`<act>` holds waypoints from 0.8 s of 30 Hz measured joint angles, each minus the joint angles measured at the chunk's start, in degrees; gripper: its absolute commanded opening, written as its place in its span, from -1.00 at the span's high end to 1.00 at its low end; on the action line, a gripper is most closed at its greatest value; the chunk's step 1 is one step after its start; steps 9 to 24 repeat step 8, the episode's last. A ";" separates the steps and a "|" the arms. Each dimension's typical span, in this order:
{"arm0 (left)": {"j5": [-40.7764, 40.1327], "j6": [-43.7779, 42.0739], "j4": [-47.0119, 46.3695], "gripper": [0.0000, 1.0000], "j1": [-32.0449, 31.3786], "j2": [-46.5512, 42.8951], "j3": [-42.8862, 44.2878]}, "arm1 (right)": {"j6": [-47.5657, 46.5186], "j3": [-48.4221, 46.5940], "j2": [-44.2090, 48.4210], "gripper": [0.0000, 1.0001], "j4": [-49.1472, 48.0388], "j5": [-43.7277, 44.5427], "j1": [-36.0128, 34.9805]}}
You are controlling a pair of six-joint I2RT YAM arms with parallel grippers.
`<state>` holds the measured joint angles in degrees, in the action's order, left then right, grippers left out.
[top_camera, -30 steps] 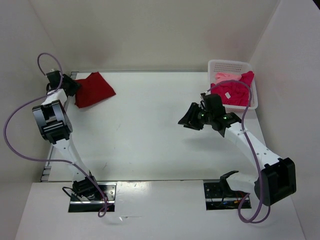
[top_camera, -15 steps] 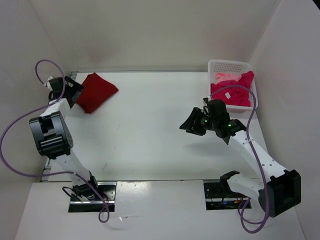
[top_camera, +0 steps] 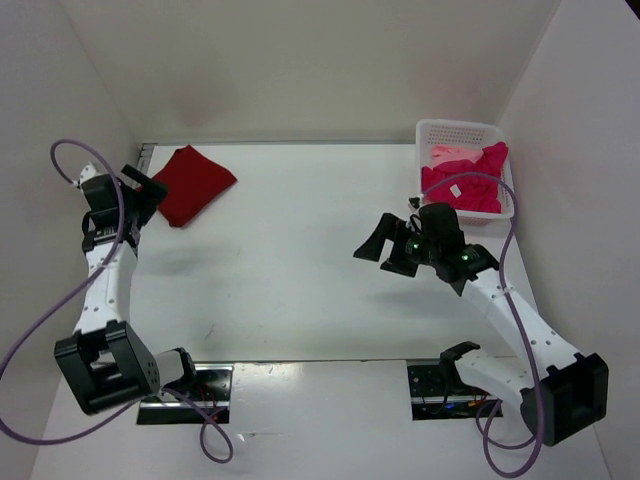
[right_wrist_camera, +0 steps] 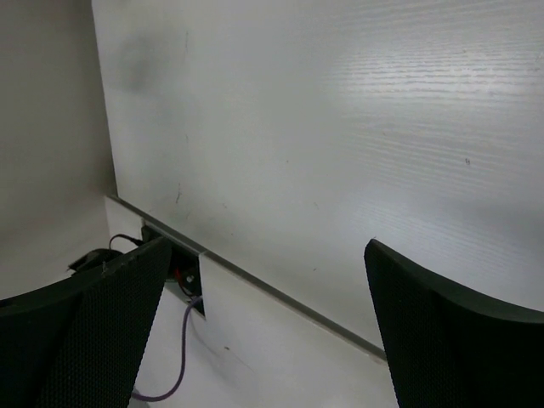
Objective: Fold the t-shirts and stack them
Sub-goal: Put the neatly folded tshirt into the corner of the board with the left arm
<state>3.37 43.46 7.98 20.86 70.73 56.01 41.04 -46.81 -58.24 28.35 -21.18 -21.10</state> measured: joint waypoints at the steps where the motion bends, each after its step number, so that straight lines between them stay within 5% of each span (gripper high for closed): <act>1: 0.83 -0.49 1.80 -1.00 -0.21 -1.78 -0.89 | 0.01 0.17 0.81 -1.00 0.01 -0.23 0.00; 8: 5.21 -4.38 11.19 -1.00 -0.78 -11.73 -5.96 | 0.02 0.84 4.93 -1.00 -0.15 -2.51 0.00; 24: 5.21 -4.38 11.19 -1.00 -0.78 -11.73 -5.96 | 0.02 0.84 4.93 -1.00 -0.15 -2.51 0.00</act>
